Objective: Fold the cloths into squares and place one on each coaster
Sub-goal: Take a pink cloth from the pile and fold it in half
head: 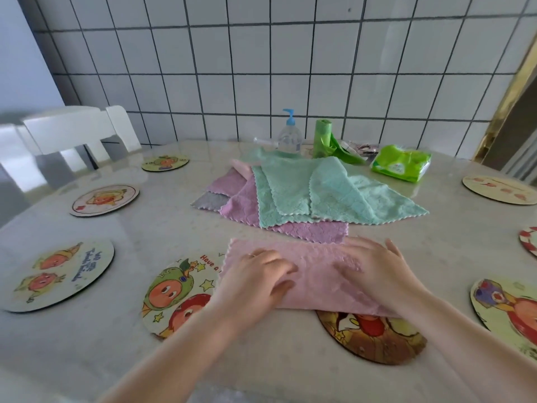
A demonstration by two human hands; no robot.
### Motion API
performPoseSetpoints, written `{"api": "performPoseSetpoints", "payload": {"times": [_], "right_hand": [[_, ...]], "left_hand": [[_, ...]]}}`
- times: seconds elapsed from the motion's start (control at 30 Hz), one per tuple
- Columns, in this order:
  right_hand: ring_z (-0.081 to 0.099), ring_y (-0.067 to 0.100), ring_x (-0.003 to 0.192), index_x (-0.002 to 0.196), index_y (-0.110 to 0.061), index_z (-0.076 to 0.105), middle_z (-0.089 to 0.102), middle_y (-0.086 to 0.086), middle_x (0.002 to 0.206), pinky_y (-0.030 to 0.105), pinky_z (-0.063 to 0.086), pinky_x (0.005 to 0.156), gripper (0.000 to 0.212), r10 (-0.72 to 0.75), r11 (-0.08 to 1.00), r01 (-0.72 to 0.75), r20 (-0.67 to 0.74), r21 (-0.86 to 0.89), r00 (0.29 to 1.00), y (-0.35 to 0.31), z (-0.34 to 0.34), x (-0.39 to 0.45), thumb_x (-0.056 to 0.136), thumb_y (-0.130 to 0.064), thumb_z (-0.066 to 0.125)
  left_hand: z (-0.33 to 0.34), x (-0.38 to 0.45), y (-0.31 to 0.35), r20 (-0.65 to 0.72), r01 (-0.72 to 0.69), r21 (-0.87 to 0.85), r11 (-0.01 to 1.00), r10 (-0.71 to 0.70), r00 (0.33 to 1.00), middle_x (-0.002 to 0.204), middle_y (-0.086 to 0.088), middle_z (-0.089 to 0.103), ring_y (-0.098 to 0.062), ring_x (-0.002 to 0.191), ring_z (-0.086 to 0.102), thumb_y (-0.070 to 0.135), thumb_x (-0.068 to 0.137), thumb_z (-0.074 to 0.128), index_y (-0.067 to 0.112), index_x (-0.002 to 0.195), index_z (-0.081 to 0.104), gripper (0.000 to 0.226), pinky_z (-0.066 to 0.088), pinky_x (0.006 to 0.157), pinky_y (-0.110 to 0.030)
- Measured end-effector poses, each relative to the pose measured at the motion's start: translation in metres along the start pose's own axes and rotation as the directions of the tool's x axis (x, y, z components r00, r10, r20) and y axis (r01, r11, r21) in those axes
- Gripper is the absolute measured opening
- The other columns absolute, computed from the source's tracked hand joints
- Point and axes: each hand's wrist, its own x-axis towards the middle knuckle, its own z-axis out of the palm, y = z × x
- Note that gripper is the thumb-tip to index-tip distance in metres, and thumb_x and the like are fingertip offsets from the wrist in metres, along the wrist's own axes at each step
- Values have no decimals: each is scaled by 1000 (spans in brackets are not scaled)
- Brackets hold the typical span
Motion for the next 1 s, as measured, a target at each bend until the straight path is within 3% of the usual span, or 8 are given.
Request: {"api": "performPoseSetpoints", "payload": {"times": [0.1,0.17,0.27,0.4,0.57,0.73,0.87,1.0], "right_hand": [[48,2,121,127,-28,55,49,-12,138,42,25,113,34,-56,989,57,-13,137,998,-21,-1,20,94,-32,48],[62,3,91,121,-23,60,56,-8,131,34,45,97,29,-62,981,53,43,185,997,-33,2,35,93,-25,50],[59,9,62,108,-16,68,69,2,109,35,57,76,24,-29,984,13,87,177,996,-37,12,62,92,-20,50],[53,12,52,96,-12,72,72,-2,93,29,51,63,20,11,991,-24,98,131,995,-38,12,84,88,-17,54],[53,9,50,87,-16,73,73,-2,78,39,42,71,16,61,994,-77,178,83,982,-40,14,93,86,-24,59],[44,9,48,89,-10,71,72,0,84,21,38,50,18,10,992,-40,243,119,970,-42,6,87,88,-18,55],[49,11,59,90,-18,58,63,0,86,24,39,56,9,-61,979,30,151,199,987,-40,2,76,91,-24,53],[49,11,58,88,-20,54,60,-2,76,24,39,55,4,-90,917,59,62,395,994,-35,-12,70,91,-22,55]], "left_hand": [[8,-11,27,130,-43,-71,997,52,990,102,10,62,-12,98,56,41,89,42,29,106,65,31,50,80,-33],[13,-18,33,139,-7,-53,999,14,990,108,12,59,-9,103,52,38,90,44,32,110,64,29,49,83,-33],[14,-25,36,54,75,-110,991,-70,996,106,16,59,-3,101,51,31,88,55,35,112,64,26,48,83,-27],[15,-25,41,-5,129,-87,988,-130,992,100,12,58,-6,96,53,30,86,60,33,110,64,24,49,78,-28],[19,-22,42,-56,154,-57,986,-157,986,93,7,59,-13,87,57,24,86,58,26,101,67,17,48,66,-28],[21,-19,41,-78,132,-31,991,-134,988,78,8,56,-14,72,57,19,77,64,25,79,68,7,46,49,-26],[12,-20,40,-105,146,-62,987,-152,983,80,13,56,-6,79,50,25,85,57,29,85,67,11,48,61,-26],[-4,-27,40,-148,213,-126,969,-230,962,68,13,60,-4,65,53,28,85,51,31,89,62,11,49,60,-28]]}}
